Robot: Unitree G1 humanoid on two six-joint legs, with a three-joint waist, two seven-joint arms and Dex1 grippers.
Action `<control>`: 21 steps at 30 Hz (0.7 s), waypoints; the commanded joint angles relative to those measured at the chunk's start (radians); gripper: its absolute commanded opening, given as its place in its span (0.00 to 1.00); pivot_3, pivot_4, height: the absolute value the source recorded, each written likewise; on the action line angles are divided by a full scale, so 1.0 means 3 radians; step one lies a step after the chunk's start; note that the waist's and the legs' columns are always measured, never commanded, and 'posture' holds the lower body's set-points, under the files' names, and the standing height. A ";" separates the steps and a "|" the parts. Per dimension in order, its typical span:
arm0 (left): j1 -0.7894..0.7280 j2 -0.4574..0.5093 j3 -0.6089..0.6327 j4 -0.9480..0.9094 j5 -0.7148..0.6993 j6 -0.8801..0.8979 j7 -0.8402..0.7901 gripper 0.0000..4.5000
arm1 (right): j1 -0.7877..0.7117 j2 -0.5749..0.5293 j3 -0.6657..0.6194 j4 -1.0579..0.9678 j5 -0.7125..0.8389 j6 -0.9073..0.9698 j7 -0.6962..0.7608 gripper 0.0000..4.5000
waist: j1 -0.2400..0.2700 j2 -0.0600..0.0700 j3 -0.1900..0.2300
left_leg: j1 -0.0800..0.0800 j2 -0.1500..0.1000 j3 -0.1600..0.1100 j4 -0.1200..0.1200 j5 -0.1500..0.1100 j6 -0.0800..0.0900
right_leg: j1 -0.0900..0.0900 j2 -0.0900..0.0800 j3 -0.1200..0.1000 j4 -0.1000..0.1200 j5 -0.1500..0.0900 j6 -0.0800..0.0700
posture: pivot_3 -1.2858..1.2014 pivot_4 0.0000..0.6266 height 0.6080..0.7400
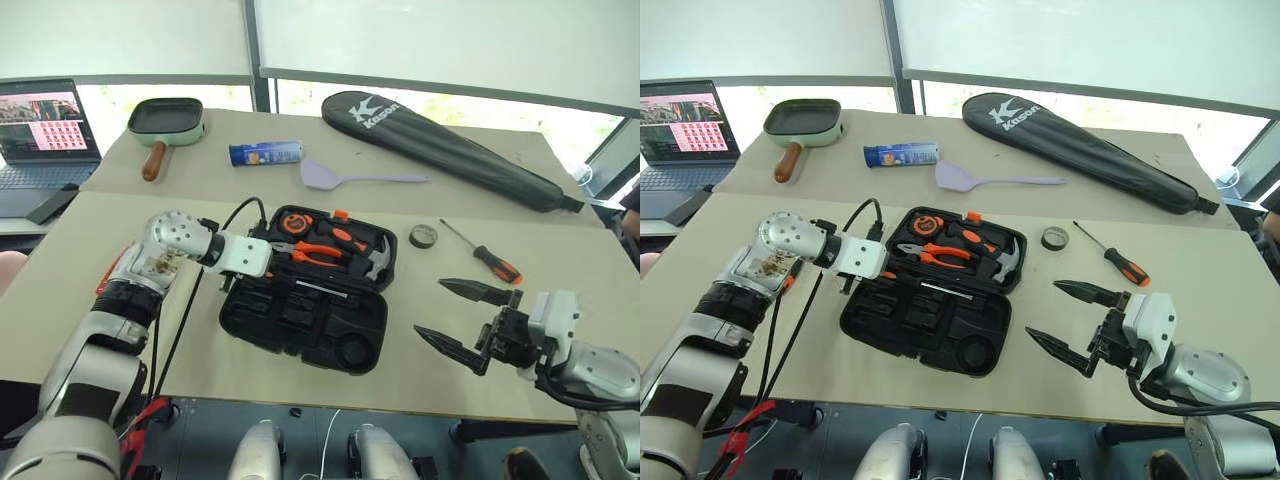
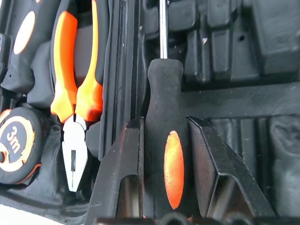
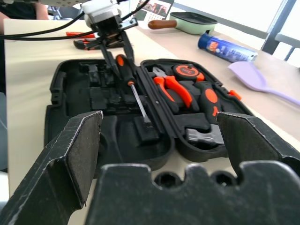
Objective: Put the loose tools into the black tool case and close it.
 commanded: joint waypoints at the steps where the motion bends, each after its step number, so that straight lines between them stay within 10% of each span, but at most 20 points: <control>1: -0.0087 -0.0006 -0.0007 0.0046 0.0067 -0.0094 0.0039 0.19 | 0.0025 0.0011 -0.0055 -0.0102 0.0049 0.0004 -0.0005 1.00 | -0.0002 0.0000 0.0000 | 0.0000 0.0000 0.0000 0.0002 -0.0001 0.0001 | 0.0001 0.0000 0.0000 0.0000 0.0000 0.0000 | 0.52 0.24 1.00; 5: -0.0067 -0.0001 0.0045 0.0045 -0.0022 -0.0118 -0.0025 0.19 | 0.0046 0.0019 -0.0077 -0.0102 0.0088 -0.0005 0.0022 1.00 | -0.0004 0.0000 0.0000 | 0.0001 0.0000 0.0000 0.0005 -0.0001 0.0001 | 0.0002 0.0000 0.0000 0.0002 0.0001 0.0001 | 0.52 0.24 1.00; 6: -0.0068 -0.0018 0.0084 0.0045 -0.0061 -0.0125 0.0003 0.42 | 0.0047 0.0023 -0.0077 -0.0102 0.0098 -0.0004 0.0026 1.00 | -0.0004 0.0000 0.0000 | 0.0001 0.0001 0.0000 0.0006 -0.0001 0.0001 | 0.0002 0.0000 0.0000 0.0002 0.0001 0.0001 | 0.52 0.24 1.00; 8: -0.0068 -0.0072 0.0183 0.0034 -0.0165 -0.0103 0.0082 0.55 | 0.0051 0.0031 -0.0078 -0.0112 0.0117 0.0000 0.0028 1.00 | 0.0000 0.0001 0.0000 | 0.0001 0.0001 0.0000 0.0006 -0.0001 0.0001 | 0.0001 0.0000 0.0000 0.0002 0.0001 0.0001 | 0.52 0.24 1.00; 14: 0.0161 -0.0272 0.0641 -0.0275 -0.0896 0.0603 0.0062 0.55 | 0.0081 0.0063 -0.0078 -0.0135 0.0194 0.0020 0.0023 1.00 | -0.0004 0.0002 0.0000 | -0.0008 0.0002 -0.0005 0.0023 -0.0004 0.0007 | 0.0004 -0.0002 -0.0006 0.0003 0.0003 0.0006 | 0.52 0.24 1.00; 21: 0.0486 -0.0268 0.0676 -0.0462 -0.0948 0.1007 0.0109 0.06 | 0.0028 0.0109 -0.0051 -0.0113 0.0202 0.0040 -0.0027 1.00 | -0.0044 0.0004 0.0000 | -0.0007 0.0003 -0.0007 0.0022 -0.0004 0.0007 | 0.0002 0.0001 -0.0006 0.0006 0.0003 0.0005 | 0.52 0.24 1.00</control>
